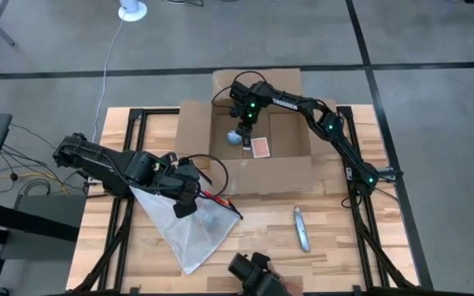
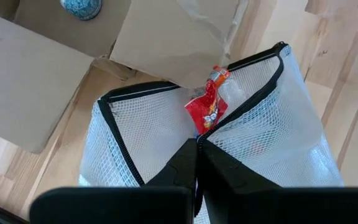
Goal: Unpack boxes
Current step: Put the blue candle pot into the transparent zip bag
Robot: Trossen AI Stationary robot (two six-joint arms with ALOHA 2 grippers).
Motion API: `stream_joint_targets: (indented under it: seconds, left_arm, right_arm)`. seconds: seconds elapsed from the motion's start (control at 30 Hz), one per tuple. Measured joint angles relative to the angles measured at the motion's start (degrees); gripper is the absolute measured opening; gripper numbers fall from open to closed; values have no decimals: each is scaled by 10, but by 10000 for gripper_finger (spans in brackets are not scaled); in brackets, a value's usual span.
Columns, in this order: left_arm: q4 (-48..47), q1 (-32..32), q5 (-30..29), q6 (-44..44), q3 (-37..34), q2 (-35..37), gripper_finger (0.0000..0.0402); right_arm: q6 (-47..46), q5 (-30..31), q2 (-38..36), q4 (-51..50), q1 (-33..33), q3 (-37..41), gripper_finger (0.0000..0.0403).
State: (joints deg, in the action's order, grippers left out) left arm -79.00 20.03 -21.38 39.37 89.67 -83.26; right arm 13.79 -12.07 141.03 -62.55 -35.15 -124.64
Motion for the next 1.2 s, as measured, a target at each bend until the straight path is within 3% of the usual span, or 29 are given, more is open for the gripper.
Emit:
stream_joint_targets:
  seconds: [0.3, 0.5, 0.8, 1.2]
  left_arm:
    - [0, 0, -5, -5, 0, 0, 0]
    - [-1, 0, -5, -3, 0, 0, 0]
    - [-16, 0, -5, -4, 0, 0, 0]
    - [-14, 0, -5, -5, 0, 0, 0]
  right_arm:
    - [-17, 2, 0, 9, 14, 0, 301]
    - [-33, 4, -2, 15, 15, 0, 360]
    - [-29, 0, -48, -8, -16, -1, 377]
    - [-48, 0, -50, 4, -35, -1, 377]
